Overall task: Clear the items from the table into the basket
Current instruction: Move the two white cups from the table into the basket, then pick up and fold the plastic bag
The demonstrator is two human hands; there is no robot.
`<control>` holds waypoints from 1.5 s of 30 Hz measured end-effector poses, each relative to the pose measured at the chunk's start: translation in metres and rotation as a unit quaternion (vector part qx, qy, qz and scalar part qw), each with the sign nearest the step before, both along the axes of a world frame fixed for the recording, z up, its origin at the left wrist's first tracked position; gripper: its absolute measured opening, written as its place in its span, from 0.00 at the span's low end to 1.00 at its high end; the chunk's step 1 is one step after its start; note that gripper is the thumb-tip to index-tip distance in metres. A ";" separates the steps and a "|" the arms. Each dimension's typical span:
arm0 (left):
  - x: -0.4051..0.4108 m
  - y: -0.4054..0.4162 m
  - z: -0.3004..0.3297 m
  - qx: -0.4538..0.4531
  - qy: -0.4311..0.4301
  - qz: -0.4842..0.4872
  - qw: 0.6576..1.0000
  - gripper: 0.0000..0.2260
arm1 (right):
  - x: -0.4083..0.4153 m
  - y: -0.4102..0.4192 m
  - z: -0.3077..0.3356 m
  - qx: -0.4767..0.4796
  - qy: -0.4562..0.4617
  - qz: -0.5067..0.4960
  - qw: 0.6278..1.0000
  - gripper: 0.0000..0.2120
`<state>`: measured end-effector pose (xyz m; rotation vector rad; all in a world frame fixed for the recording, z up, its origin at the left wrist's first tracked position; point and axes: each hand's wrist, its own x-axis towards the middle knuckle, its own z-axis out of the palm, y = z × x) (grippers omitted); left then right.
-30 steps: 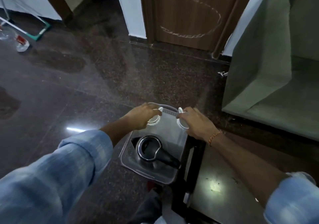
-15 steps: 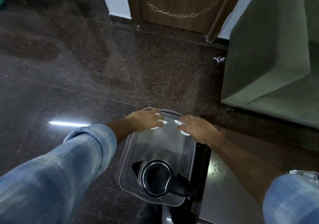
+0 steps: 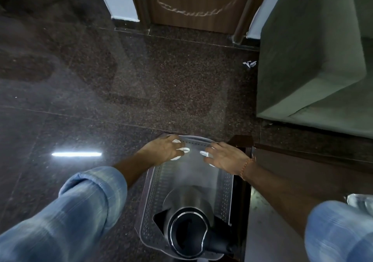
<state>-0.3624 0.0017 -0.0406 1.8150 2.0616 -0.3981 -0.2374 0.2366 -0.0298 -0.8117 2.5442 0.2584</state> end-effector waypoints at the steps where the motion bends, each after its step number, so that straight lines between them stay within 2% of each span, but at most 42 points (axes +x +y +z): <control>1: 0.001 0.000 -0.001 -0.001 -0.005 -0.004 1.000 0.20 | 0.001 -0.001 0.000 0.000 0.004 0.002 1.000 0.19; 5: 0.003 0.001 -0.002 -0.026 -0.007 -0.022 0.999 0.23 | 0.002 -0.001 0.000 0.013 0.010 0.011 1.000 0.19; 8: 0.001 0.002 -0.002 -0.029 0.003 -0.033 0.999 0.21 | 0.008 -0.002 0.002 0.034 0.042 0.024 0.998 0.17; 10: 0.000 0.001 -0.001 -0.006 0.004 -0.047 0.999 0.19 | 0.011 -0.002 0.004 0.036 0.051 0.045 0.997 0.15; 13: 0.003 -0.002 0.005 0.018 0.040 -0.091 0.995 0.18 | 0.015 0.000 0.005 0.020 0.076 0.042 0.996 0.19; 15: 0.007 -0.002 0.005 0.029 0.053 -0.079 0.995 0.19 | 0.019 0.000 0.006 0.010 0.084 0.010 0.996 0.23; 17: 0.011 -0.004 0.001 0.048 0.043 -0.047 0.997 0.20 | 0.023 -0.001 0.010 -0.003 0.054 -0.017 0.998 0.26; 21: 0.021 -0.010 0.005 -0.017 0.019 -0.016 1.000 0.25 | 0.040 0.003 0.035 -0.065 0.063 -0.123 0.988 0.34; 28: 0.034 -0.005 0.056 0.038 0.037 0.018 0.998 0.27 | 0.128 0.033 0.067 -0.083 0.043 -0.344 0.934 0.34; 33: 0.055 0.046 0.103 0.100 0.016 0.013 0.995 0.24 | 0.199 0.068 0.098 -0.041 0.042 -0.409 0.911 0.36; 37: 0.091 0.103 0.140 0.113 0.019 -0.007 0.993 0.24 | 0.253 0.105 0.134 -0.035 0.075 -0.461 0.884 0.36; 41: 0.150 0.169 0.172 0.128 0.025 -0.049 0.990 0.19 | 0.323 0.154 0.163 -0.027 0.113 -0.511 0.852 0.35; 45: 0.231 0.236 0.188 0.127 0.037 -0.101 0.986 0.24 | 0.407 0.202 0.184 -0.036 0.141 -0.564 0.813 0.34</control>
